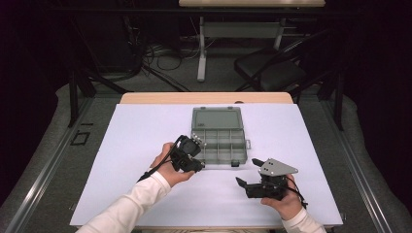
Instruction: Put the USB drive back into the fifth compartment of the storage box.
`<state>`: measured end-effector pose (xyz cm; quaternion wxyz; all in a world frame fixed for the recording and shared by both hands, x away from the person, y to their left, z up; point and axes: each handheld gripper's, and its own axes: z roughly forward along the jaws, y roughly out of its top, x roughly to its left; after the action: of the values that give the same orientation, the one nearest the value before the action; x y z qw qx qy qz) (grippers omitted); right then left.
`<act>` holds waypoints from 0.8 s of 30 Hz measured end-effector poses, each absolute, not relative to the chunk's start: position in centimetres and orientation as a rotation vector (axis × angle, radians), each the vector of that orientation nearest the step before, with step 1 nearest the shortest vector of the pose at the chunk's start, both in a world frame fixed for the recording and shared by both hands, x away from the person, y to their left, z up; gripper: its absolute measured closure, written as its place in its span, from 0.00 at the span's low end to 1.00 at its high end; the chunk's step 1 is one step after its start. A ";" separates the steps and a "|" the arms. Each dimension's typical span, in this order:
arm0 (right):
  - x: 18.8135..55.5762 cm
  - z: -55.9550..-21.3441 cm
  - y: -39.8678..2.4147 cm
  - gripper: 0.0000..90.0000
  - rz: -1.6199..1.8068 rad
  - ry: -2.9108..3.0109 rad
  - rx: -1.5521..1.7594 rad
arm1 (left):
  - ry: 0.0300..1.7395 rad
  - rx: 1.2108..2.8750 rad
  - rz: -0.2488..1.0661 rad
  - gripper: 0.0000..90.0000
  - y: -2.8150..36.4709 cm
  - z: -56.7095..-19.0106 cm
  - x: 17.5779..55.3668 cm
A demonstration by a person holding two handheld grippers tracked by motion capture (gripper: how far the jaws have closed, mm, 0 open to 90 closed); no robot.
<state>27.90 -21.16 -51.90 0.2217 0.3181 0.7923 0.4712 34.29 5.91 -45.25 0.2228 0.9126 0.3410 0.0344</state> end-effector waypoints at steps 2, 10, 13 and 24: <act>27.9 -51.9 -21.1 0.17 1.299 2.192 0.879 | 0.946 2.522 0.095 0.88 6.0 -45.2 34.6; 27.9 -51.9 -21.1 0.17 1.301 2.192 0.876 | 0.975 2.519 0.100 0.88 6.4 -45.2 35.6; 27.9 -51.9 -21.1 0.17 1.298 2.197 0.875 | 0.980 2.531 0.117 0.88 6.6 -45.2 36.1; 27.7 -52.0 -21.0 0.17 1.296 2.195 0.864 | 0.984 2.545 0.165 0.88 6.7 -45.0 37.7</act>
<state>27.66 -21.00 -51.98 0.2232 0.3129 0.7950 0.4693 37.73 6.75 -45.05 0.2026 0.9117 0.3525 0.0592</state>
